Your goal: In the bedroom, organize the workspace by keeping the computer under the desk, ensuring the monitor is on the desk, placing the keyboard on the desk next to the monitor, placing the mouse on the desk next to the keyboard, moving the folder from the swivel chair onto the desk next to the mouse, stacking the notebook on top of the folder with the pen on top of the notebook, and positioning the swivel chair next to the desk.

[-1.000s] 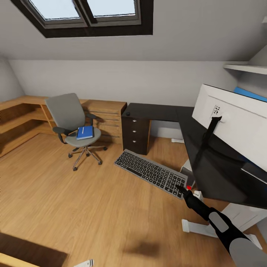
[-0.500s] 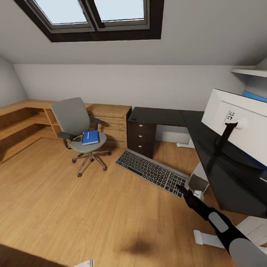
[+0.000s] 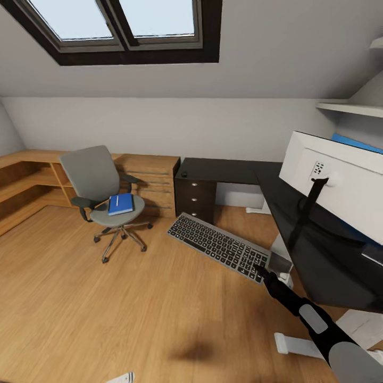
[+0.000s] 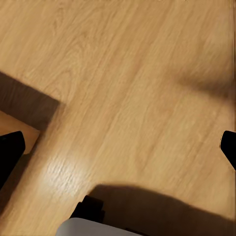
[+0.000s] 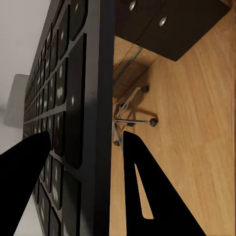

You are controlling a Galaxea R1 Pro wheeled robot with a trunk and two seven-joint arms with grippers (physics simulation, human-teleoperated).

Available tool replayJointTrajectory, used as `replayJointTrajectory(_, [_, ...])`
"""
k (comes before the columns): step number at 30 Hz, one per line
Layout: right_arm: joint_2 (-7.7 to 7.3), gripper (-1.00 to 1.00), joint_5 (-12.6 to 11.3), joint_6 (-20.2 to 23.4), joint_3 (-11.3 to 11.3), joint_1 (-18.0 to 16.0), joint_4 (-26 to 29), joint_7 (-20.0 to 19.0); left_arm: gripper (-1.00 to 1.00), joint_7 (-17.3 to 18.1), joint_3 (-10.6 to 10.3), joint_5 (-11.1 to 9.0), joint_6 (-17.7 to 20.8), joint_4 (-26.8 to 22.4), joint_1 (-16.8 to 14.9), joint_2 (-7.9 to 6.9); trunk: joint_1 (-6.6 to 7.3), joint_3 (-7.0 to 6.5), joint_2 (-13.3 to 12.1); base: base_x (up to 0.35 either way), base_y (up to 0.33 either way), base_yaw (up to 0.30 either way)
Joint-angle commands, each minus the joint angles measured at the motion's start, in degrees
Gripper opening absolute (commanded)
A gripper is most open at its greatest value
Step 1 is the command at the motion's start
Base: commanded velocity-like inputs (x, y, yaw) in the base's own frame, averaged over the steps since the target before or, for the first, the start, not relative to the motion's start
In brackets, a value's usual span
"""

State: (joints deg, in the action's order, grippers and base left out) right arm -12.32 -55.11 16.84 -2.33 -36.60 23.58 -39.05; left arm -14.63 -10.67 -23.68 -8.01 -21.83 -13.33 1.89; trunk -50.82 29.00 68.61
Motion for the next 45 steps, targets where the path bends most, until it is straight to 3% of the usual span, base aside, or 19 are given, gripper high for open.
replayJointTrajectory(1, [0.02, -1.0, -0.4, 0.6, -0.2, 0.0, 0.0, -0.1, 1.0, -0.4, -0.5, -0.5, -0.2, 0.0, 0.0, -0.04, 0.0, -0.01, 0.0, 0.013, 0.008, -0.245])
replayJointTrajectory(9, [0.02, -1.0, -0.4, 0.6, -0.2, 0.0, 0.0, -0.1, 1.0, -0.4, -0.5, -0.5, -0.3, 0.0, 0.0, -0.04, 0.0, -0.49, 0.0, 0.03, 0.03, -0.248])
replayJointTrajectory(22, [-0.02, -1.0, -0.4, 0.6, -0.2, 0.0, 0.0, -0.1, 1.0, -0.4, -0.5, -0.5, -0.3, 0.0, 0.0, -0.04, 0.0, -1.22, 0.0, 0.307, 0.067, -0.237])
replayJointTrajectory(33, [0.06, -1.0, -0.3, 0.4, -0.2, 0.0, 0.0, 0.0, 1.0, -0.4, -0.5, -0.5, -0.2, 0.0, 0.0, -0.04, 0.0, -1.28, 0.0, 0.301, 0.03, -0.026])
replayJointTrajectory(37, [0.8, -1.0, -0.4, -2.9, -0.2, -0.1, -0.1, 0.0, 1.0, -0.4, -0.5, -0.5, -0.2, 0.0, 0.0, -0.04, 0.0, -1.28, 0.0, 0.257, 0.201, 0.0])
replayJointTrajectory(45, [1.15, -1.0, -0.8, -3.2, -0.3, 0.0, -0.2, 0.1, 1.0, -0.4, -0.5, -0.5, -0.2, 0.0, 0.0, -0.04, 0.0, -1.28, 0.0, 0.244, 0.153, 0.0])
